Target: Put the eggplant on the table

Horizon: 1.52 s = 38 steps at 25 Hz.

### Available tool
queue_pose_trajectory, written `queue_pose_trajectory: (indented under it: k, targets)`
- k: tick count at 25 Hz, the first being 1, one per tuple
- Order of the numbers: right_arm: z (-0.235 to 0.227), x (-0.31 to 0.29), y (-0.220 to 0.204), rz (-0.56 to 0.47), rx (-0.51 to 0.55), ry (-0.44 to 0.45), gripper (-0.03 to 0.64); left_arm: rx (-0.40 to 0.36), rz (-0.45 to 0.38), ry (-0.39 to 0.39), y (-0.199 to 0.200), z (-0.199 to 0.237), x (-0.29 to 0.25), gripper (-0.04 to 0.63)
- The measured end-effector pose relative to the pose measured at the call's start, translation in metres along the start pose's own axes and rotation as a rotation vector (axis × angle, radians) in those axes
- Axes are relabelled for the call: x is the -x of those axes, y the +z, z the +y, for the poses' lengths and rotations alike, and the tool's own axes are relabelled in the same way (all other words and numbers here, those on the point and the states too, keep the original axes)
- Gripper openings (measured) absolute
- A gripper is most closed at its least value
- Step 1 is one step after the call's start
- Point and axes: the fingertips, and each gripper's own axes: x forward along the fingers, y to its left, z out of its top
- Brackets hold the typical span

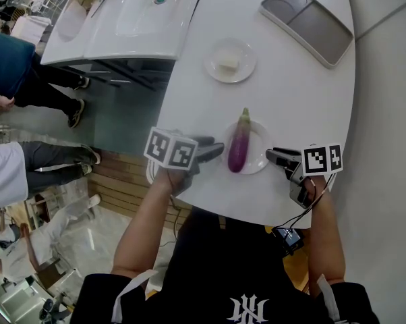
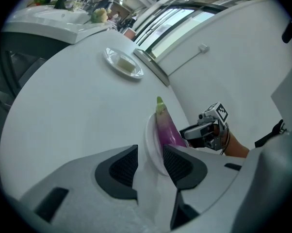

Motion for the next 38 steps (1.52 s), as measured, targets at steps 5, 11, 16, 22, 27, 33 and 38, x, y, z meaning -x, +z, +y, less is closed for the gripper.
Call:
queue_pose_trajectory:
  k: [5, 11, 16, 22, 27, 33, 38]
  targets:
    - [0.003, -0.004, -0.003, 0.02, -0.007, 0.007, 0.097, -0.008, 0.038, 0.003, -0.004, -0.002, -0.009, 0.083]
    - [0.001, -0.004, -0.004, 0.028, -0.023, -0.009, 0.051, 0.001, 0.048, 0.004, -0.009, -0.002, -0.008, 0.051]
    - [0.004, -0.006, -0.005, 0.038, -0.034, 0.003, 0.034, 0.009, 0.059, 0.01, -0.01, -0.002, -0.005, 0.048]
    - [0.011, -0.005, -0.006, 0.024, -0.037, 0.03, 0.025, 0.011, 0.06, 0.014, -0.016, -0.004, 0.001, 0.039]
    - [0.018, -0.003, -0.013, 0.01, -0.05, 0.059, 0.023, -0.008, 0.038, 0.028, -0.022, -0.009, 0.008, 0.037]
    - [0.037, 0.007, -0.029, -0.017, -0.064, 0.108, 0.021, -0.061, -0.016, 0.046, -0.031, -0.026, 0.026, 0.035]
    - [0.053, 0.012, -0.05, -0.023, -0.086, 0.166, 0.021, -0.081, -0.035, 0.055, -0.055, -0.04, 0.041, 0.035]
